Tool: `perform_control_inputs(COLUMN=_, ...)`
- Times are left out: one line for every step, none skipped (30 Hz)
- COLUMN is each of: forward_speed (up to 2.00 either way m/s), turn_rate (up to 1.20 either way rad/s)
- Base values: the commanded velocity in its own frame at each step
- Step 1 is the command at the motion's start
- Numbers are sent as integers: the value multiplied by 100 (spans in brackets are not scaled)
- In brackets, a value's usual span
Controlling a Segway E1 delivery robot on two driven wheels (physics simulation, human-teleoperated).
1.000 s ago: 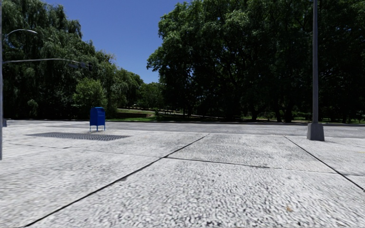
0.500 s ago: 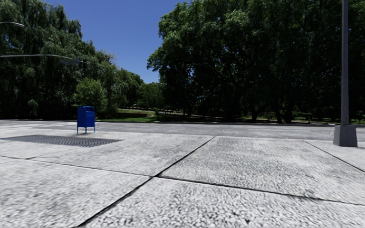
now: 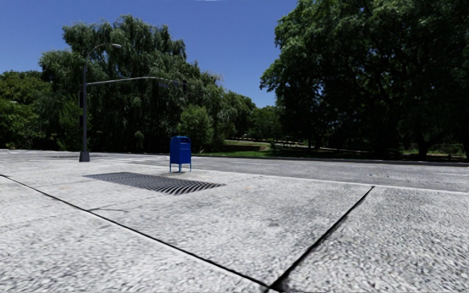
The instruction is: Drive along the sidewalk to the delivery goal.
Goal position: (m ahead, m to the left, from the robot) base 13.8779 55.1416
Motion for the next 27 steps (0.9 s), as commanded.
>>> perform_control_inputs(forward_speed=200, turn_rate=36)
perform_control_inputs(forward_speed=200, turn_rate=16)
perform_control_inputs(forward_speed=200, turn_rate=8)
perform_control_inputs(forward_speed=200, turn_rate=8)
perform_control_inputs(forward_speed=200, turn_rate=7)
perform_control_inputs(forward_speed=200, turn_rate=6)
perform_control_inputs(forward_speed=200, turn_rate=6)
perform_control_inputs(forward_speed=200, turn_rate=5)
perform_control_inputs(forward_speed=200, turn_rate=5)
perform_control_inputs(forward_speed=200, turn_rate=5)
perform_control_inputs(forward_speed=200, turn_rate=5)
perform_control_inputs(forward_speed=200, turn_rate=5)
perform_control_inputs(forward_speed=200, turn_rate=5)
perform_control_inputs(forward_speed=200, turn_rate=5)
perform_control_inputs(forward_speed=200, turn_rate=5)
perform_control_inputs(forward_speed=200, turn_rate=14)
perform_control_inputs(forward_speed=200, turn_rate=14)
perform_control_inputs(forward_speed=200, turn_rate=27)
perform_control_inputs(forward_speed=200, turn_rate=46)
perform_control_inputs(forward_speed=200, turn_rate=61)
perform_control_inputs(forward_speed=200, turn_rate=77)
perform_control_inputs(forward_speed=200, turn_rate=77)
perform_control_inputs(forward_speed=200, turn_rate=86)
perform_control_inputs(forward_speed=200, turn_rate=89)
perform_control_inputs(forward_speed=200, turn_rate=89)
perform_control_inputs(forward_speed=200, turn_rate=90)
perform_control_inputs(forward_speed=200, turn_rate=90)
